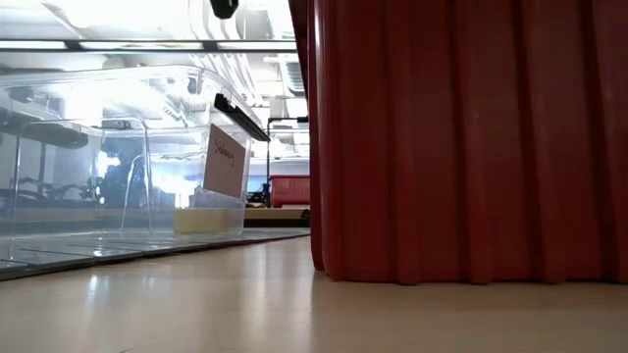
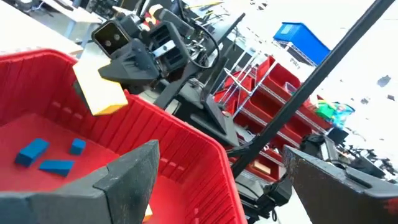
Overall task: Sort blocks
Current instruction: Remove the top yellow block from the red bin
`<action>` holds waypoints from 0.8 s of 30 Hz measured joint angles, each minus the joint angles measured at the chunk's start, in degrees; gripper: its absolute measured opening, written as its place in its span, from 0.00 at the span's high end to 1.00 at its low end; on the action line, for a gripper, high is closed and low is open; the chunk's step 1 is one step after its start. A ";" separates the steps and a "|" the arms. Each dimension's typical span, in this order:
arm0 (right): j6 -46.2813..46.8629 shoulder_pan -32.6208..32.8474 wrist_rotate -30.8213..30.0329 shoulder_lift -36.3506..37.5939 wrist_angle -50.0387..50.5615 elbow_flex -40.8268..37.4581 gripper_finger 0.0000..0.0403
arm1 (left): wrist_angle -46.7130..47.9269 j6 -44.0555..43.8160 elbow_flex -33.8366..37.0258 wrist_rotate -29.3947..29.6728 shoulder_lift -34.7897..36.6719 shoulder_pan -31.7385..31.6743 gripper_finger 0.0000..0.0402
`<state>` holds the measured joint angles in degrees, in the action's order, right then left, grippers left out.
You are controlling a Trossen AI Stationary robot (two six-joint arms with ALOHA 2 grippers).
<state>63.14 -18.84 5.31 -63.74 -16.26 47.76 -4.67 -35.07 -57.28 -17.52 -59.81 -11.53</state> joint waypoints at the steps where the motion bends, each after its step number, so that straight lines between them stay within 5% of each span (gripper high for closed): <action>1: -0.13 0.25 0.61 -1.26 -0.79 0.46 0.72 | 0.10 -0.19 0.00 0.50 -0.22 0.00 0.22; 9: -9.89 3.45 2.70 -11.58 -1.21 11.10 0.72 | 1.12 -19.23 0.00 5.55 -2.60 -1.77 0.22; 24: -15.32 4.56 11.01 -22.68 6.42 27.07 0.72 | 9.81 -12.19 0.06 4.93 -3.16 -1.71 0.22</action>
<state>47.81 -14.28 16.33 -86.41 -9.84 74.82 5.14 -47.26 -57.22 -12.59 -62.97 -13.24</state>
